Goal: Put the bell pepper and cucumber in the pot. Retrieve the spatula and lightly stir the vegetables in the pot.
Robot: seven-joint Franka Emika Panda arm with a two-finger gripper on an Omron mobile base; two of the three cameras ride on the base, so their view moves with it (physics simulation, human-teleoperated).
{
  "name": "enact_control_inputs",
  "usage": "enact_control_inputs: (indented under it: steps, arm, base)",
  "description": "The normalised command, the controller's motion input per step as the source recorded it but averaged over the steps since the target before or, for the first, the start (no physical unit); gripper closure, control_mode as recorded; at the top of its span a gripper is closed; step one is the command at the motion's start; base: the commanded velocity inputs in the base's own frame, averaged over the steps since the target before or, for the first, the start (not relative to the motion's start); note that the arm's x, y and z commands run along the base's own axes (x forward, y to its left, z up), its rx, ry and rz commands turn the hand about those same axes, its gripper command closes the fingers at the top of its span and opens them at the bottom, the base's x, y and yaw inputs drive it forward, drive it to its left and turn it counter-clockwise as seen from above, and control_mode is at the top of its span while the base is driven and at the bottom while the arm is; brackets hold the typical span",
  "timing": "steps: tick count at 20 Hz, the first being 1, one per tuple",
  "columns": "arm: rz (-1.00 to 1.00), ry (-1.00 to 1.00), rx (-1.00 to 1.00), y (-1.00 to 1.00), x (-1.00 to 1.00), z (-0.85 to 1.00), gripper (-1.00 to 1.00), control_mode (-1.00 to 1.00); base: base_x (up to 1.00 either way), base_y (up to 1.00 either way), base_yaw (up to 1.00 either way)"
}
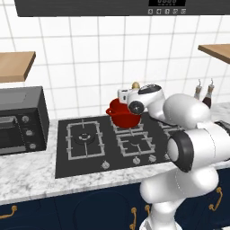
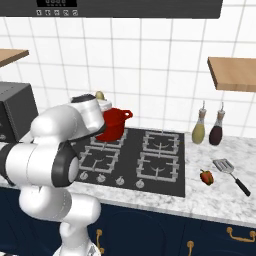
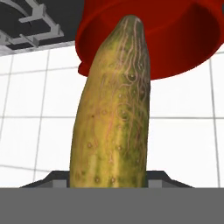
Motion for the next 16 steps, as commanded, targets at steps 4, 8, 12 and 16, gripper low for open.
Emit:
enact_control_inputs:
  steps: [4,8,12,16]
  arm:
    - [0.0,0.01,0.0,0.0,0.15,-0.32,1.0,-1.0]
    - [0.0,0.0,0.0,0.0,0.19,-0.37,1.0,-1.0]
    - [0.0,0.0,0.0,0.0,0.15,-0.37,1.0,-1.0]
    - [0.0,0.0,0.0,0.0,0.13,-0.41,1.0,-1.0]
  base:
    - [0.0,0.0,0.0]
    - [0.0,0.0,0.0]
    - [0.0,0.0,0.0]
    - [0.0,0.0,0.0]
